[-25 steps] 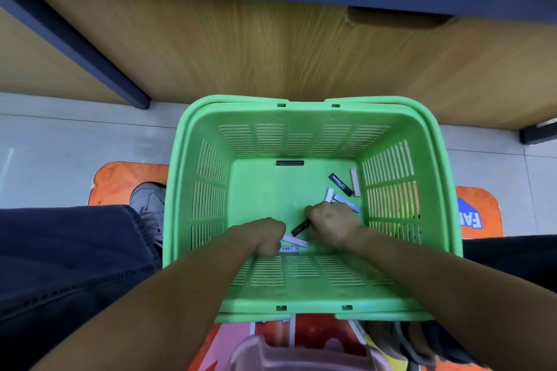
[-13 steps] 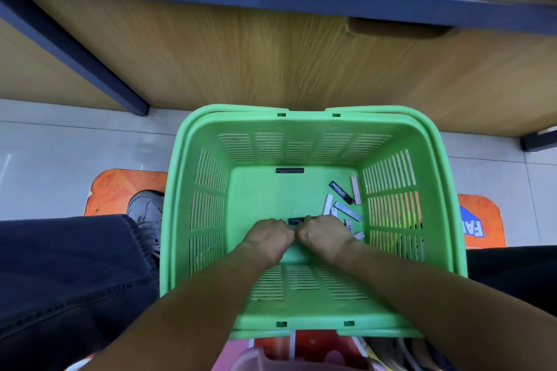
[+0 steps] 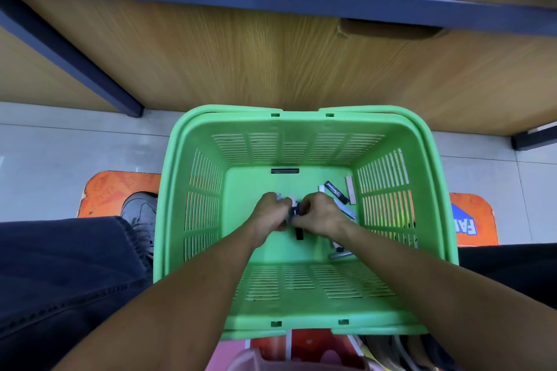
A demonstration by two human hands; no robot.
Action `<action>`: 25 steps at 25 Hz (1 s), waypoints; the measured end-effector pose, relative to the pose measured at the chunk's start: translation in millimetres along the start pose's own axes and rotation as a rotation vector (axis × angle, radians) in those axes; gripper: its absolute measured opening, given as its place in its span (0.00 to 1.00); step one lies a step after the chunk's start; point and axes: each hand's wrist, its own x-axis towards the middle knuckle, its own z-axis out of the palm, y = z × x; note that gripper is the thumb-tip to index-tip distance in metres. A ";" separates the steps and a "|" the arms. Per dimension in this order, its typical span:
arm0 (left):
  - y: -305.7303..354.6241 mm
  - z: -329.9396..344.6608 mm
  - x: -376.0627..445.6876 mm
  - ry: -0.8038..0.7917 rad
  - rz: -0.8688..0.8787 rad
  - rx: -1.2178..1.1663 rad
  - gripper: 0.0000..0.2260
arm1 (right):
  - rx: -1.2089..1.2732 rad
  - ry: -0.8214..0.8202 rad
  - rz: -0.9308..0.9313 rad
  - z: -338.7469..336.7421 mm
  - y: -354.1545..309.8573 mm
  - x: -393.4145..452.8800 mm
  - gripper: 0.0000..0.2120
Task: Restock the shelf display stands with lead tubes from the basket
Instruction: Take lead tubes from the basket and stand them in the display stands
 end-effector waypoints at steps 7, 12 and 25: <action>1.6 8.8 3.1 -0.108 -0.050 -0.186 0.16 | 0.499 -0.004 0.010 0.1 -4.9 -2.0 0.06; 2.1 5.4 8.9 0.045 0.110 -0.085 0.16 | 0.633 -0.035 0.002 -15.7 7.6 2.9 0.13; 6.3 17.0 26.8 -0.034 0.611 1.369 0.03 | -0.264 0.280 0.156 -25.5 31.3 10.0 0.29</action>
